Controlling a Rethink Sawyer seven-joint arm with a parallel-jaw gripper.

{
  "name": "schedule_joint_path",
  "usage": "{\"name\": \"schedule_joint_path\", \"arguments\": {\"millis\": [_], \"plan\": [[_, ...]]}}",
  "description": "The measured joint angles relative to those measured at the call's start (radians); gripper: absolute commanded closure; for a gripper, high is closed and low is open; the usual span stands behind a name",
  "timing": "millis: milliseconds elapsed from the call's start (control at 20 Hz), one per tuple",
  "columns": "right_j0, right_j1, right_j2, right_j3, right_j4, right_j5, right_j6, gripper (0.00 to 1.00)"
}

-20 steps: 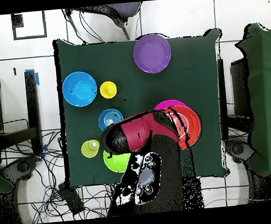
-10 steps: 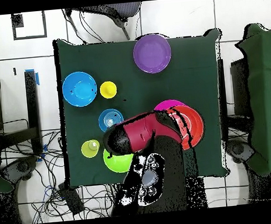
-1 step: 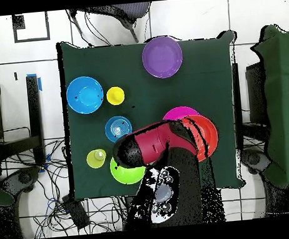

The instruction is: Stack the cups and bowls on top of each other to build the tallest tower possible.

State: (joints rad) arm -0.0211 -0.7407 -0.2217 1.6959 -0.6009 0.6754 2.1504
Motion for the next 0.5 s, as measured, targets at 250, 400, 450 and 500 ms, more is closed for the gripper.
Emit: {"name": "schedule_joint_path", "arguments": {"millis": [250, 400, 450, 500], "plan": [[0.004, 0.000, 0.000, 0.000, -0.008, -0.006, 0.000, 0.00], [0.013, 0.000, 0.000, 0.000, -0.013, -0.016, 0.000, 0.00], [0.017, 0.000, 0.000, 0.000, -0.014, -0.018, 0.000, 0.00], [0.019, 0.000, 0.000, 0.000, -0.015, -0.020, 0.000, 0.00]]}}
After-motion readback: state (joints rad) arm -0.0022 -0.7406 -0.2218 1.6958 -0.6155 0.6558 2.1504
